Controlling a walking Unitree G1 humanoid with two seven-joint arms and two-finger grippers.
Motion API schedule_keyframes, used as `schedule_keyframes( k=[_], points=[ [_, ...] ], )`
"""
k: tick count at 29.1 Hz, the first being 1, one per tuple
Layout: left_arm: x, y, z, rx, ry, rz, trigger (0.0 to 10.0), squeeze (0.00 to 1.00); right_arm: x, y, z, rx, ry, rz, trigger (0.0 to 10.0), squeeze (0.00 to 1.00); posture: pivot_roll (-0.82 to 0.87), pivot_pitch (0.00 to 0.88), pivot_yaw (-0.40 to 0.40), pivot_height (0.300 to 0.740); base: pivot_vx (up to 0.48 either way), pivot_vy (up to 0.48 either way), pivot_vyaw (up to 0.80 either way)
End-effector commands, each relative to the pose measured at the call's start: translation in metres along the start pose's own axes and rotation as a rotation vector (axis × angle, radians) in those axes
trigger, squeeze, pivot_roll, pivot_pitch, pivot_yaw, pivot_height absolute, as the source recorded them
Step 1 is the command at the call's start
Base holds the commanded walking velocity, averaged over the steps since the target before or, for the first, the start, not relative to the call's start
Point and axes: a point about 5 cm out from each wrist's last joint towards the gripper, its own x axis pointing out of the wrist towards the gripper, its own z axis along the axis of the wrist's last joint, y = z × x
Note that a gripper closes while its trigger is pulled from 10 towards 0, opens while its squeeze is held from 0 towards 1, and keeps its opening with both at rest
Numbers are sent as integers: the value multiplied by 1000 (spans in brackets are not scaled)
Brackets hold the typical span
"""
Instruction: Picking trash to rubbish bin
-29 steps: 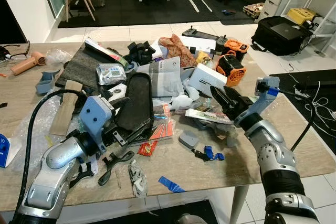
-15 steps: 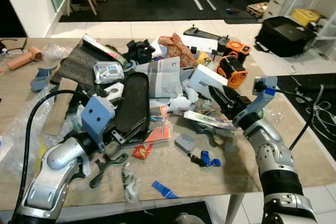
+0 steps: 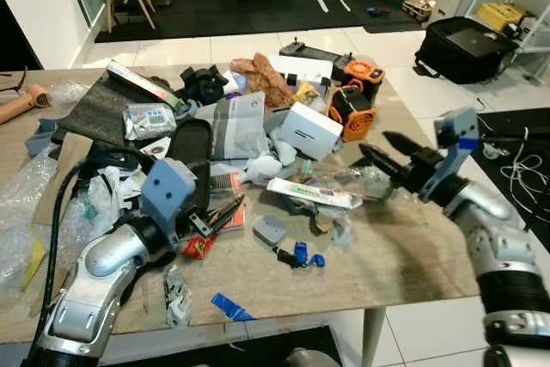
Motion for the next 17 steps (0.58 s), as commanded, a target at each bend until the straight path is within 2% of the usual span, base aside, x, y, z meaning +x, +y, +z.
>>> schedule_keyframes(
  k=[1,3,6,8,13,17],
  points=[
    [0,0,11,0,-55,-35,10000,0,-3,2,-7,-24,87,55,10000,0,-67,0,-23,740,0,0,0],
    [-2,-5,15,-8,-89,-101,10000,0,-10,-6,-10,-64,158,44,10000,0,-71,0,-19,740,0,0,0],
    [-2,-8,16,-12,-99,-122,10000,0,-12,-8,-11,-76,175,36,10000,0,-71,0,-19,740,0,0,0],
    [-3,-14,16,-78,-136,-181,10000,0,-17,-20,-17,-96,217,-27,10000,0,-73,0,-19,740,0,0,0],
    [-4,-18,16,-101,-145,-225,10000,0,-23,-32,-22,-97,217,-95,10000,0,-71,0,-14,740,0,0,0],
    [-5,-19,16,-101,-144,-244,10000,0,-25,-34,-22,-79,179,-78,10000,0,-68,0,-10,740,0,0,0]
  ],
)
